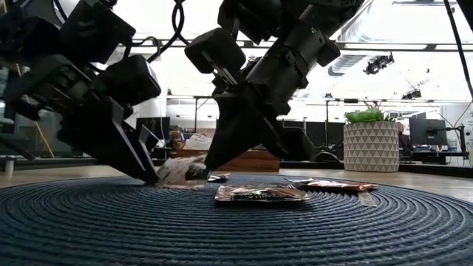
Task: Pick & Place Tea
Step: Put the brown tea bag into the middle section of the wooden organizer
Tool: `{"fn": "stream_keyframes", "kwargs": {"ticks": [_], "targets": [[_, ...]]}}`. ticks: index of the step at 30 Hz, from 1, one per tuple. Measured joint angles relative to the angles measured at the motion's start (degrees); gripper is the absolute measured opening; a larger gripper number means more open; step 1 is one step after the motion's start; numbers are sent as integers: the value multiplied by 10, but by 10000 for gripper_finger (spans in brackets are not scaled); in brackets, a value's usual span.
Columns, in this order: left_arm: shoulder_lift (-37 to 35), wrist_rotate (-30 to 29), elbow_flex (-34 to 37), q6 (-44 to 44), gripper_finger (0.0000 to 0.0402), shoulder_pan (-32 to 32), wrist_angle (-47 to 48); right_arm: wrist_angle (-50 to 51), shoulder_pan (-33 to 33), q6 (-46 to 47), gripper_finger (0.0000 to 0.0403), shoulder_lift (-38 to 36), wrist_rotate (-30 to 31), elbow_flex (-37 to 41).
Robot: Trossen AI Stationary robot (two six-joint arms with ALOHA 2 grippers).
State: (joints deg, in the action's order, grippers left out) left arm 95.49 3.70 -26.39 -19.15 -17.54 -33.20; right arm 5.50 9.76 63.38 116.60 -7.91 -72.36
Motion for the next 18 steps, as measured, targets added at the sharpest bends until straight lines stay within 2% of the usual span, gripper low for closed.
{"fn": "stream_keyframes", "kwargs": {"ticks": [5, 12, 18], "targets": [[-51, 7, 0, 23, 131, 4, 28, 2, 0, -11, 1, 0, -2, 0], [-133, 4, -1, 50, 131, 34, 135, 17, -4, -41, 0, -37, 0, 0], [-179, -16, -1, 60, 131, 61, 208, 112, -37, -126, 0, -99, -30, -2]]}}
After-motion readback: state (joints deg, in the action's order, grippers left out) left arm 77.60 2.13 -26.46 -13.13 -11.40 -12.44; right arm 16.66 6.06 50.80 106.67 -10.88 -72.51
